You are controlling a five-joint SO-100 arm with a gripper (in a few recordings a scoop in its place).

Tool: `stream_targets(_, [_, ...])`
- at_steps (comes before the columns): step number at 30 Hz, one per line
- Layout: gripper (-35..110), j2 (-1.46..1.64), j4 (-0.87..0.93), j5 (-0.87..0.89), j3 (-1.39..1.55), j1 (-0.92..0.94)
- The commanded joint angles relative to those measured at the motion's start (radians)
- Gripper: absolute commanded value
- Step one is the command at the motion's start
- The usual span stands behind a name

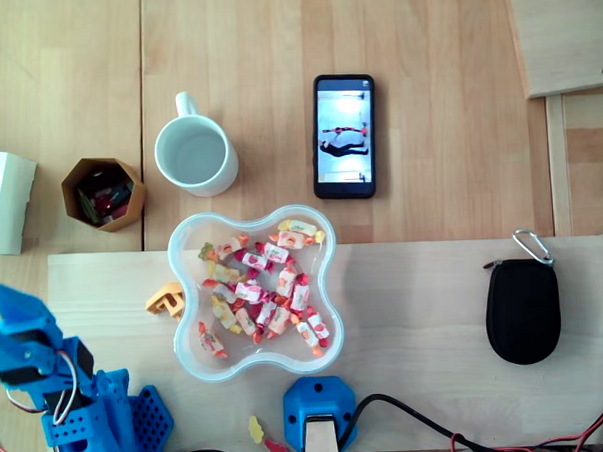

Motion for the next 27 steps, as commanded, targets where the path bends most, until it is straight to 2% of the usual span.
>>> stream_targets(1, [19, 0.051, -0.049, 0.000, 0.034, -0.009])
stream_targets(27, [20, 0.051, -0.049, 0.006, 0.034, -0.005])
